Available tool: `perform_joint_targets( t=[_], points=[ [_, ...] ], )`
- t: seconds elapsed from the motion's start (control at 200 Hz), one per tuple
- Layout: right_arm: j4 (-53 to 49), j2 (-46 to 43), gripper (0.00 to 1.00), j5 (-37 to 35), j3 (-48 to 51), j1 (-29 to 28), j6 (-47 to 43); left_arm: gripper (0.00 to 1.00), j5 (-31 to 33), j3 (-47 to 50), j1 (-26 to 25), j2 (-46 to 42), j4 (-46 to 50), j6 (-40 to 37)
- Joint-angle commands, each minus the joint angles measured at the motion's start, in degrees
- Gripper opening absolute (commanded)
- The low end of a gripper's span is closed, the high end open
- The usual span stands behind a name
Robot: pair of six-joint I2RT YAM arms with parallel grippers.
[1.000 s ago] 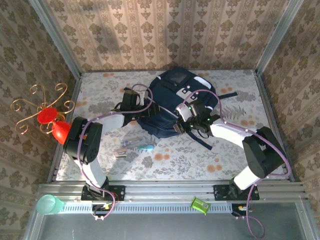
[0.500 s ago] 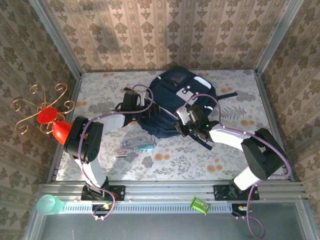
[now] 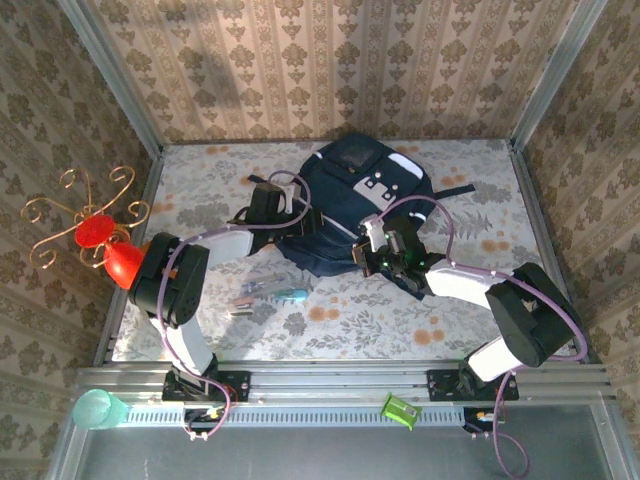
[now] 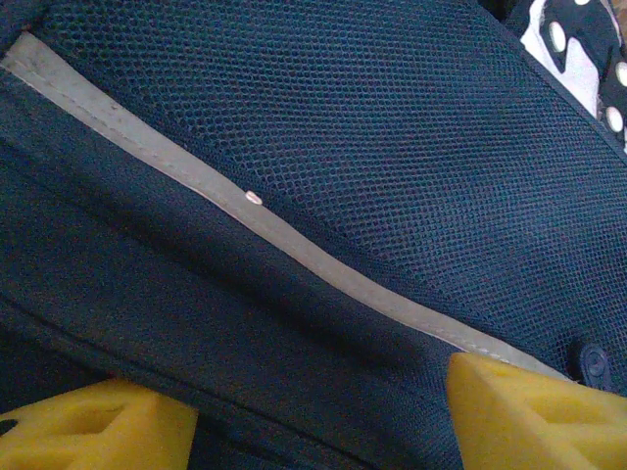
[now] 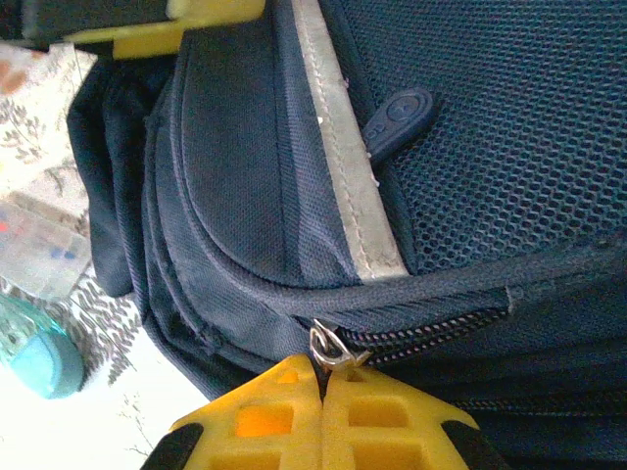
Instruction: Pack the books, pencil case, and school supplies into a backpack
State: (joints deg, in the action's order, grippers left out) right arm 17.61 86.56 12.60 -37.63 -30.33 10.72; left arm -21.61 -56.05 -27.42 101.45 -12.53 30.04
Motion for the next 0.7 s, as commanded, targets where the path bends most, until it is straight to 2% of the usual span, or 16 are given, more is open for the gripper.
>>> perform_joint_targets(
  t=[0.0, 0.23, 0.455, 0.55, 0.695],
  points=[
    [4.7, -0.8, 0.0, 5.8, 0.8, -2.1, 5.5, 0.67, -2.4, 0.7, -2.7, 1.4, -3.8, 1.9],
    [4.5, 0.3, 0.0, 2.8, -1.2, -4.9, 8.3, 0.66, -1.2, 1.3, -5.2, 1.7, -6.4, 3.1],
    [-2.9, -2.2, 0.0, -3.3, -0.7, -2.3, 7.9, 0.66, 1.4, 3.5, -5.2, -1.2, -8.0, 2.9],
    [-5.0, -2.4, 0.0, -1.8, -0.7, 0.4, 8.0, 0.66, 2.7, 3.9, -4.5, -3.1, -8.1, 2.4],
    [-6.0, -1.5, 0.0, 5.3, -2.1, 1.2, 8.8, 0.67, 3.8, 4.2, -4.2, -5.0, -6.9, 1.4]
  ],
)
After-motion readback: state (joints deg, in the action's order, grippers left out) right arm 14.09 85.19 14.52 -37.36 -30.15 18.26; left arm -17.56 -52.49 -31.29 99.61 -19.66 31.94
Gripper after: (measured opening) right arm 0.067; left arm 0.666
